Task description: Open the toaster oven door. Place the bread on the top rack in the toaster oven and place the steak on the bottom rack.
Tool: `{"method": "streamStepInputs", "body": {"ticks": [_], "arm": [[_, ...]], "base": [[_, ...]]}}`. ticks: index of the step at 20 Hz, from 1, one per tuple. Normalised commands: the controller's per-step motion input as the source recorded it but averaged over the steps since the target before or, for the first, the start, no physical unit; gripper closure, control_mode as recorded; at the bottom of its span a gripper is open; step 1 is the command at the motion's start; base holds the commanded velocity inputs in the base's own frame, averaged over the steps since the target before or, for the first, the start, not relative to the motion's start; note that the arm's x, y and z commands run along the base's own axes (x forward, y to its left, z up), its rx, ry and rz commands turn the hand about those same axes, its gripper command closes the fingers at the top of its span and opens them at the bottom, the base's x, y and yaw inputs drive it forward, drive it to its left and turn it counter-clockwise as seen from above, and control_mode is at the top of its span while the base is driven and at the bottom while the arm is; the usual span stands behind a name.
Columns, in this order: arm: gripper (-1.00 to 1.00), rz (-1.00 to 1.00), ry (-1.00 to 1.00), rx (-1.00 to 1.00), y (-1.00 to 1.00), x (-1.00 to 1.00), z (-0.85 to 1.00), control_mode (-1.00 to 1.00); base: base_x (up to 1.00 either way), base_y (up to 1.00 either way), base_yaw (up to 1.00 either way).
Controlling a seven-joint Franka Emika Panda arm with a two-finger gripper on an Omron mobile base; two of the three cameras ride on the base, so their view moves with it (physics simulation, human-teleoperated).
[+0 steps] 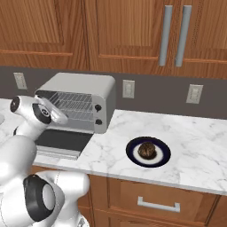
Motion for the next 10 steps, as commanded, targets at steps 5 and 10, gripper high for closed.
{"method": "streamStepInputs", "body": {"ticks": [5,10], "arm": [[-1.00,0.24,0.00,-0.30,0.24,0.63,-0.01,-1.00],[-1.00,0.16,0.00,-0.26,0.41,0.53,-0.10,-1.00]], "base": [[0.00,0.00,0.00],[0.00,0.00,0.00]]}}
